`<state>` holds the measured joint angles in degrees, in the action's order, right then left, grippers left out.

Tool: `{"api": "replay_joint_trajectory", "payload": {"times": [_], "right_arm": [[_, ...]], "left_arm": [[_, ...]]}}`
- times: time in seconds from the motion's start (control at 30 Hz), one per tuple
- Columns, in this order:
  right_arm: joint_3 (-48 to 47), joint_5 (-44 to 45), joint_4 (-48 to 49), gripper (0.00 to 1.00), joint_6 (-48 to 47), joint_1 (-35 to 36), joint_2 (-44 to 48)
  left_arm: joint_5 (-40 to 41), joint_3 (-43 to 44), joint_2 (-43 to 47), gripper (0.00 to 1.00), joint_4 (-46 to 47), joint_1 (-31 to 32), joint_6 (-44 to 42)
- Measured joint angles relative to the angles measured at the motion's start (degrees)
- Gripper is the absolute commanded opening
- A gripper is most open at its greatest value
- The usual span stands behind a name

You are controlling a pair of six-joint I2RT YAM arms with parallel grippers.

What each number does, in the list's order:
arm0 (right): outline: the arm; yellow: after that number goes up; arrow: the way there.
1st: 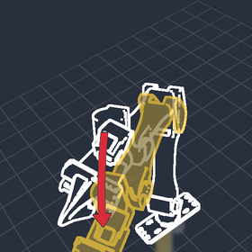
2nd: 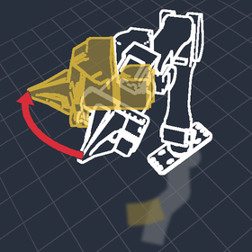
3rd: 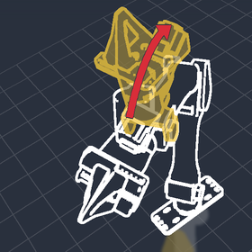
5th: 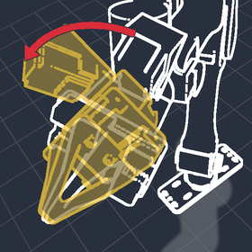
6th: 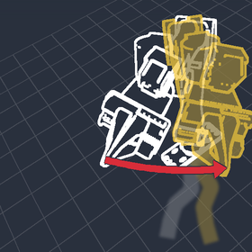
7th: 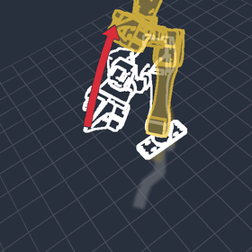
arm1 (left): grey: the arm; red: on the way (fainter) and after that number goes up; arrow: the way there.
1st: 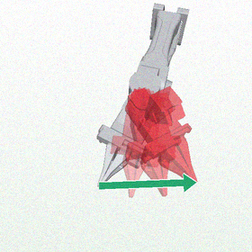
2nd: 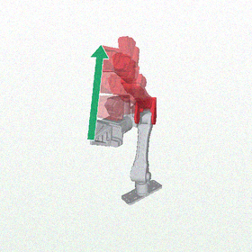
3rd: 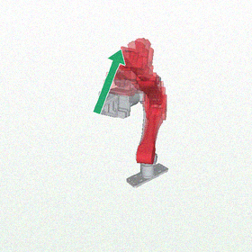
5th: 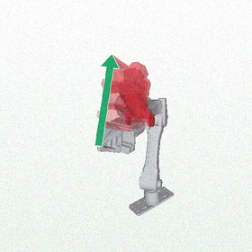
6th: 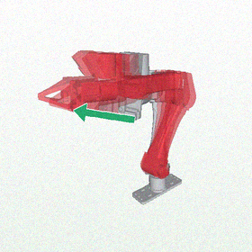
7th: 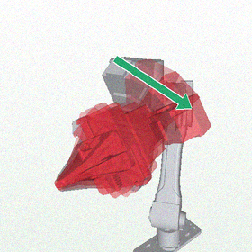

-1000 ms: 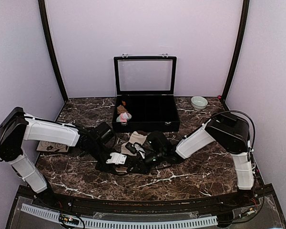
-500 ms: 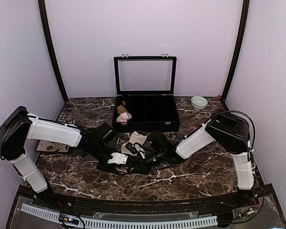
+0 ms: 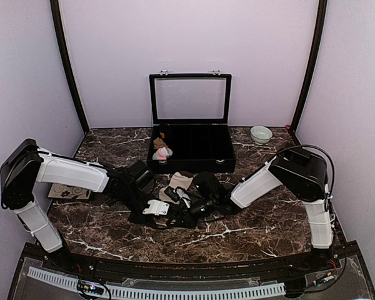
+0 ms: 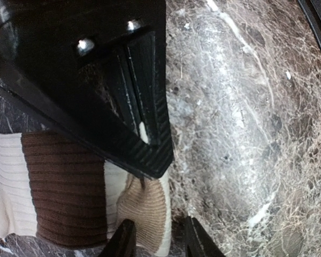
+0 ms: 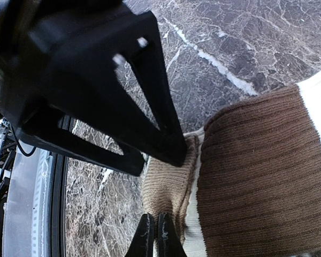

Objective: Roll the socks
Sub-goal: Roll the sock at the center of the board.

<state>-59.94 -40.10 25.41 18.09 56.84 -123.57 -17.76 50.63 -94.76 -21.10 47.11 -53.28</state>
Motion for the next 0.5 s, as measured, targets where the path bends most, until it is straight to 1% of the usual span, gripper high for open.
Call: {"api": "replay_joint_trajectory", "payload": {"times": [0.1, 0.17, 0.3, 0.33, 0.37, 0.4, 0.43, 0.5], "right_arm": [[0.0, 0.0, 0.0, 0.0, 0.0, 0.0, 0.0], [0.0, 0.0, 0.0, 0.0, 0.0, 0.0, 0.0], [0.0, 0.0, 0.0, 0.02, 0.0, 0.0, 0.0], [0.1, 0.0, 0.1, 0.05, 0.0, 0.0, 0.0], [0.2, 0.0, 0.2, 0.13, 0.0, -0.2, 0.1], [0.4, 0.0, 0.4, 0.24, 0.1, -0.3, 0.2], [0.7, -0.3, 0.7, 0.3, 0.4, -0.3, 0.4], [1.9, -1.5, 1.9, 0.36, 1.5, -0.5, 1.0]], "left_arm": [[0.6, 0.5, -1.4, 0.32, 0.1, 0.0, 0.0], [1.1, 0.7, -1.6, 0.29, 0.2, 0.0, 0.0], [2.5, 1.0, -1.8, 0.14, 0.4, 0.0, 0.2], [2.9, 1.3, -2.1, 0.1, 0.3, 0.0, 0.3], [3.1, 1.7, -2.4, 0.06, 0.2, 0.0, 0.5], [3.4, 2.3, -2.9, 0.01, 0.1, 0.0, 0.3], [3.4, 2.8, -3.3, 0.0, -0.2, 0.0, 0.5], [3.3, 3.5, -3.7, 0.0, -0.6, 0.0, 0.4]]}}
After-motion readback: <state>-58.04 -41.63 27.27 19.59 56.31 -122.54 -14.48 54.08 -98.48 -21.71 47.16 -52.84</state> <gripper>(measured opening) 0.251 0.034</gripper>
